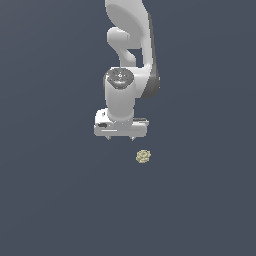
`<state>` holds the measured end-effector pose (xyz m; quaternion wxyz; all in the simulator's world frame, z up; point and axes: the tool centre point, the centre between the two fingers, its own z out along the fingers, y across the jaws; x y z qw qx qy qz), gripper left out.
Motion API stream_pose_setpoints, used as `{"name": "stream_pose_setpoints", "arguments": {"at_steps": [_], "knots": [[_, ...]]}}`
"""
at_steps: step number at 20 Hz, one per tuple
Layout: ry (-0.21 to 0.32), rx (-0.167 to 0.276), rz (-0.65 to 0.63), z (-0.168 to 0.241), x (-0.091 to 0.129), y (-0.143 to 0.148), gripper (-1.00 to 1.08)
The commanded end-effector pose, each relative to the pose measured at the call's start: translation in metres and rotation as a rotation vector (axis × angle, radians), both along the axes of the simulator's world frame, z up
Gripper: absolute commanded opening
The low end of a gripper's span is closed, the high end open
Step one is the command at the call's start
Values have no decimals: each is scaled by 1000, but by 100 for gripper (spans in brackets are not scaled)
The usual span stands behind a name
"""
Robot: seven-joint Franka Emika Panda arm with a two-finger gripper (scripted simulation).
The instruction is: Pick up the object and move it to a goal position.
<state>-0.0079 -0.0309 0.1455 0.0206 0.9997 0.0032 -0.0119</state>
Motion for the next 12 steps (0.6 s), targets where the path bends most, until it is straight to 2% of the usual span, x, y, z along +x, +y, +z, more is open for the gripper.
{"name": "stream_pose_setpoints", "arguments": {"at_steps": [1, 12], "knots": [[0, 0, 0, 0, 0, 0, 100], [-8, -24, 55, 3, 7, -8, 100]]}}
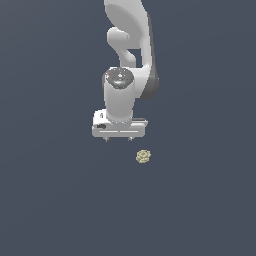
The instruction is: Pick up the object and move it to a goal position.
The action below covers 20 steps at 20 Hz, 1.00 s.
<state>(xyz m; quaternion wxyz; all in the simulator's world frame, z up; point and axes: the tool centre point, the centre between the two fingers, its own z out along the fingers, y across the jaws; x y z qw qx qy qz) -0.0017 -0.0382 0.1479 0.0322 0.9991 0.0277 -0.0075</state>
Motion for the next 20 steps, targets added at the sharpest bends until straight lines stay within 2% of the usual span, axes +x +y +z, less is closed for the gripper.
{"name": "stream_pose_setpoints", "arguments": {"at_steps": [1, 11, 20], "knots": [[0, -2, 5, 0, 0, 0, 100], [-5, 3, -68, -3, 2, 5, 100], [-15, 12, -239, -10, 5, 18, 100]]}}
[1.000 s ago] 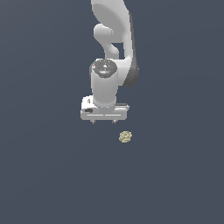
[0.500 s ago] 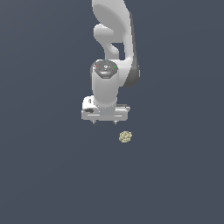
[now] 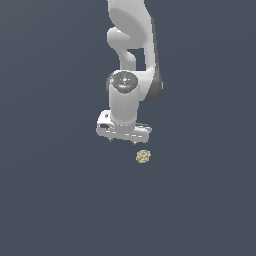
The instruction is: Pick up the object and move it to a goal position.
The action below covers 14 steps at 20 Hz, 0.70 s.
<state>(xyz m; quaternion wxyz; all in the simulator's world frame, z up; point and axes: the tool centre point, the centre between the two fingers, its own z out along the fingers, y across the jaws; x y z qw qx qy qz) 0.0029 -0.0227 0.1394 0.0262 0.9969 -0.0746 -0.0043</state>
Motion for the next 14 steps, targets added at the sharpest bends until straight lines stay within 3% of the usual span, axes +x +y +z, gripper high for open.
{"name": "stream_pose_setpoints", "arguments": {"at_steps": [1, 14], "knots": [[-3, 3, -60, -3, 1, 5, 100], [-18, 17, -392, -16, 7, 30, 100]]}}
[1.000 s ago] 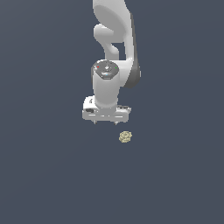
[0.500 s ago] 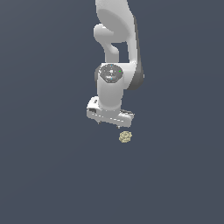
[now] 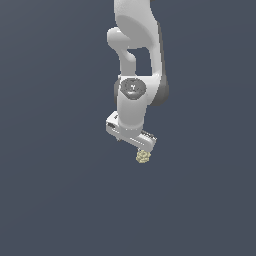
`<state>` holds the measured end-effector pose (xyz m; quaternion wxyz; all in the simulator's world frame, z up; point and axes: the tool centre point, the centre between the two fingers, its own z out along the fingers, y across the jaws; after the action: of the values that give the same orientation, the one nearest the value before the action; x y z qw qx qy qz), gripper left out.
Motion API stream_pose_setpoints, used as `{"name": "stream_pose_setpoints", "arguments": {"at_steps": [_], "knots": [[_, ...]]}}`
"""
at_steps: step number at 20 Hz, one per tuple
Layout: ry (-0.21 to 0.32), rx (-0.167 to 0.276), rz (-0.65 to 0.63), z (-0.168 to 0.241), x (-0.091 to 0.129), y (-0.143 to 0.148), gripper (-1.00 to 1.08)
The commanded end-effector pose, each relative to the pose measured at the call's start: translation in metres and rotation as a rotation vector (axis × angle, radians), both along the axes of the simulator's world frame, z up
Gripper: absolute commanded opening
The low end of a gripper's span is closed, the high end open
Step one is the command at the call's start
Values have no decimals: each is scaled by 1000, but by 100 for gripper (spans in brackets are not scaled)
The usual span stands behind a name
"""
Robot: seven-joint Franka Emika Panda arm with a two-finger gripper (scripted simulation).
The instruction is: Pick up the object and move it to a goal position.
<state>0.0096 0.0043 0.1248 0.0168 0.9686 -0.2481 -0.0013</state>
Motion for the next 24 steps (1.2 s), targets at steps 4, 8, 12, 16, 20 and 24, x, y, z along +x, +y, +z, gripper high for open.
{"name": "stream_pose_setpoints", "arguments": {"at_steps": [4, 8, 12, 16, 20, 24], "knots": [[-5, 5, -142, -6, 2, 11, 100], [-8, 9, -244, -10, 4, 18, 100], [-11, 12, -346, -14, 5, 26, 100], [-14, 15, -448, -18, 7, 34, 100], [-16, 17, -550, -22, 8, 42, 100], [-19, 20, -652, -26, 9, 49, 100]]}}
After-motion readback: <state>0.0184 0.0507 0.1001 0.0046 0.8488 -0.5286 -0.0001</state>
